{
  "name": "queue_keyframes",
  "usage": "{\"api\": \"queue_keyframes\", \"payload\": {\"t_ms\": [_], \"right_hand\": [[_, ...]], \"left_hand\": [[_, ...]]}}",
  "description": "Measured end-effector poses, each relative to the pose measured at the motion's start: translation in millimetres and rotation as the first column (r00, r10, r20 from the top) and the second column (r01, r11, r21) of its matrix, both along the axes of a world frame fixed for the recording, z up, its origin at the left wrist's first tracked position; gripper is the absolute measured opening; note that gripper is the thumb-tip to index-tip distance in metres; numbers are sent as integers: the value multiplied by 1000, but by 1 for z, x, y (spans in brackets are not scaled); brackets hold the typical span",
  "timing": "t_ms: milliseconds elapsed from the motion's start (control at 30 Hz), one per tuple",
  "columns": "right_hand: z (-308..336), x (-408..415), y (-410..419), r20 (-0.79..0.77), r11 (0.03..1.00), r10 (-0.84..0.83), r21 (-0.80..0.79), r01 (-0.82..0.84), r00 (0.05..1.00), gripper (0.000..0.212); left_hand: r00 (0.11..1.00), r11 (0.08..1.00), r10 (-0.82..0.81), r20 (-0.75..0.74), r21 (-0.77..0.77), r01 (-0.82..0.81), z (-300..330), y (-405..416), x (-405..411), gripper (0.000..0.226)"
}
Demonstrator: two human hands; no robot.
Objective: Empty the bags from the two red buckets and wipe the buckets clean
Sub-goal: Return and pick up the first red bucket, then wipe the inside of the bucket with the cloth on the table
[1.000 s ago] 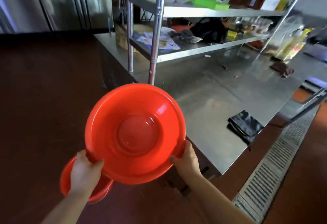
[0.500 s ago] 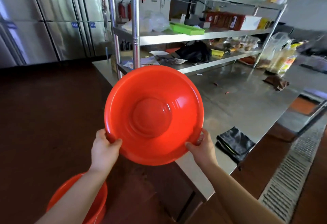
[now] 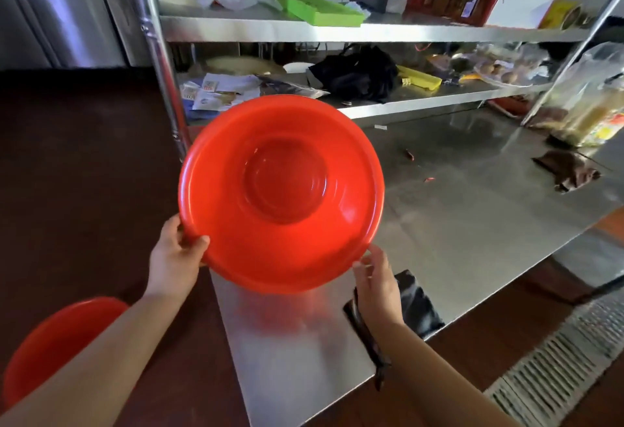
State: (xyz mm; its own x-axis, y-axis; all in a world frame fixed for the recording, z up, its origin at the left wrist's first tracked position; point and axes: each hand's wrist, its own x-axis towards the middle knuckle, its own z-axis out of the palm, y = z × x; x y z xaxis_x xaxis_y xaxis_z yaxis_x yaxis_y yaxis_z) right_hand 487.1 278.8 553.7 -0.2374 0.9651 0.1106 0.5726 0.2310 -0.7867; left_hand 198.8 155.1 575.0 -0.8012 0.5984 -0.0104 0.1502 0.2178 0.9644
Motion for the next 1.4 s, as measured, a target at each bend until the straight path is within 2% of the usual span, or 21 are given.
{"api": "queue_keyframes", "payload": {"t_ms": [67, 200, 267, 333, 433, 500, 567, 633, 667, 700, 800, 867, 933, 1033, 1133, 1267, 1333, 1400], "right_hand": [[-22, 23, 19, 191, 1000, 3, 0, -3, 982, 19], [-64, 58, 37, 513, 987, 74, -161, 11, 855, 29], [-78, 66, 39, 588, 982, 109, -188, 4, 802, 41], [-88, 67, 39, 654, 988, 126, -147, -38, 746, 49], [-93, 63, 42, 706, 992, 125, -102, -74, 697, 38], [-89, 61, 44, 699, 994, 102, -94, -51, 708, 28], [-81, 62, 42, 612, 999, 35, -50, -5, 790, 19], [-79, 68, 35, 520, 996, 6, 74, -52, 854, 9], [-81, 72, 30, 530, 985, 17, 134, -104, 848, 6], [-83, 74, 25, 573, 979, 58, 129, -160, 817, 8], [-97, 74, 14, 738, 979, 177, -65, -192, 651, 34], [-101, 70, 16, 759, 984, 166, -86, -156, 629, 39], [-97, 65, 20, 757, 985, 167, -106, -134, 632, 31], [-80, 60, 24, 683, 983, 142, -180, -24, 716, 20], [-53, 61, 12, 571, 988, 46, -148, 48, 820, 12], [-9, 53, -11, 383, 999, -9, -36, 24, 924, 21], [18, 36, -14, 336, 1000, 14, 14, -20, 942, 19], [46, 14, -13, 326, 996, 23, 76, -51, 945, 19]], "left_hand": [[1000, 999, 23, -18, -26, -23, -2, 11, 7, 56], [997, 997, 51, -52, -60, -54, -8, 30, 20, 55], [996, 996, 58, -74, -64, -63, -11, 38, 25, 54], [994, 996, 58, -93, -60, -64, -13, 44, 27, 53], [993, 997, 42, -109, -63, -49, -16, 52, 30, 51], [992, 998, 37, -124, -53, -44, -16, 55, 32, 50], [991, 999, 35, -128, -36, -40, -14, 58, 32, 50], [993, 999, 25, -113, -21, -28, -11, 59, 32, 51], [994, 1000, 22, -103, -16, -24, -11, 60, 32, 51], [995, 1000, 22, -95, -11, -24, -11, 59, 32, 51], [995, 1000, 30, -98, 0, -30, -13, 57, 31, 51], [993, 999, 32, -111, -9, -34, -17, 54, 28, 51], [994, 999, 26, -110, -30, -29, -21, 52, 23, 53], [995, 998, 12, -103, -61, -18, -24, 50, 16, 55], [996, 998, -15, -83, -69, 9, -28, 47, 7, 56], [998, 998, -56, -23, -28, 56, -31, 45, -1, 56], [995, 995, -99, -5, 17, 99, -30, 42, -2, 54], [990, 991, -132, -47, 26, 133, -29, 40, -3, 55]]}}
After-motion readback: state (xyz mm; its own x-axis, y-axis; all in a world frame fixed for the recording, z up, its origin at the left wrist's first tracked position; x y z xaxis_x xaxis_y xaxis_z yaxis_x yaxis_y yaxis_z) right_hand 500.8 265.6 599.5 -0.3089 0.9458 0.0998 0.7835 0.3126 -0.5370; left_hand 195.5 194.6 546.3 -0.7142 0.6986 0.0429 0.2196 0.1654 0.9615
